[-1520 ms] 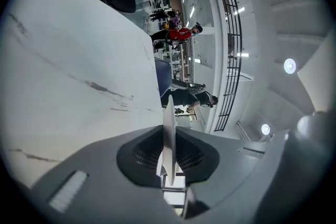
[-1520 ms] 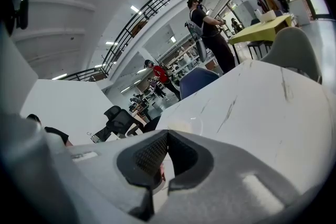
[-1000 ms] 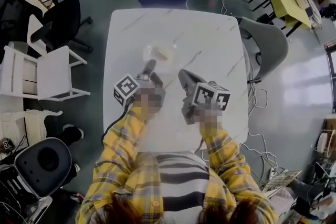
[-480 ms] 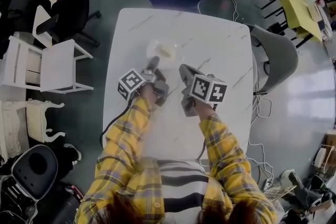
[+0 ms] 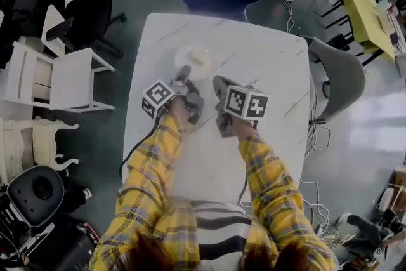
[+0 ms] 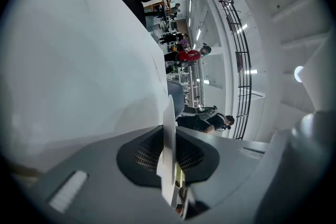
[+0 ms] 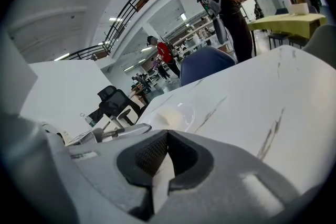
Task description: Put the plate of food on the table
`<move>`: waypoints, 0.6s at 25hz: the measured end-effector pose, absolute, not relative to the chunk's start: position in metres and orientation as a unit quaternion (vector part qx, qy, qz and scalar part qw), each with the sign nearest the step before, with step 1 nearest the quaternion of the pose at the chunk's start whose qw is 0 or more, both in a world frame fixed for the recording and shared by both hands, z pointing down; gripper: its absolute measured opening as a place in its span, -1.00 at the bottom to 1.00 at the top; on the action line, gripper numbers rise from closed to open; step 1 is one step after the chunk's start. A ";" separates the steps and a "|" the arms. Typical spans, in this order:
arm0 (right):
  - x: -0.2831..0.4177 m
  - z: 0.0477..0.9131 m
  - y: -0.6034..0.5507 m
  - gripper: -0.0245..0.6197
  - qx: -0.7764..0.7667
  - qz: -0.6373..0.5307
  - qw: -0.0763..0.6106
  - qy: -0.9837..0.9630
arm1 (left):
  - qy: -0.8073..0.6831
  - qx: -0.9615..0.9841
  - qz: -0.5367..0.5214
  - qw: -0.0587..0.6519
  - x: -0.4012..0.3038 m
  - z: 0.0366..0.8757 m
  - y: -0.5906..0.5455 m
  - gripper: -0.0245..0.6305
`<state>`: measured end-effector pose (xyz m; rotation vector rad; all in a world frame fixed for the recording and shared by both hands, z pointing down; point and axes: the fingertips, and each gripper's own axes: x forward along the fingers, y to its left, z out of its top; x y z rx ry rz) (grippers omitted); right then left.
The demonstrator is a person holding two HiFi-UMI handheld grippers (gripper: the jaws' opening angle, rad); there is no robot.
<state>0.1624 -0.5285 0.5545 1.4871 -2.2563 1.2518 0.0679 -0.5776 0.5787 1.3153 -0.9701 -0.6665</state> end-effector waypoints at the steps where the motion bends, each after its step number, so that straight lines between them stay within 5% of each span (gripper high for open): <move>1: 0.161 0.555 -0.530 -0.92 0.497 0.421 0.080 -0.755 | -0.426 0.573 -0.294 0.635 0.067 0.579 -0.580 -0.86; 15: 0.152 0.577 -0.557 -0.92 0.477 0.440 0.086 -0.756 | -0.447 0.574 -0.268 0.631 0.066 0.591 -0.592 -0.86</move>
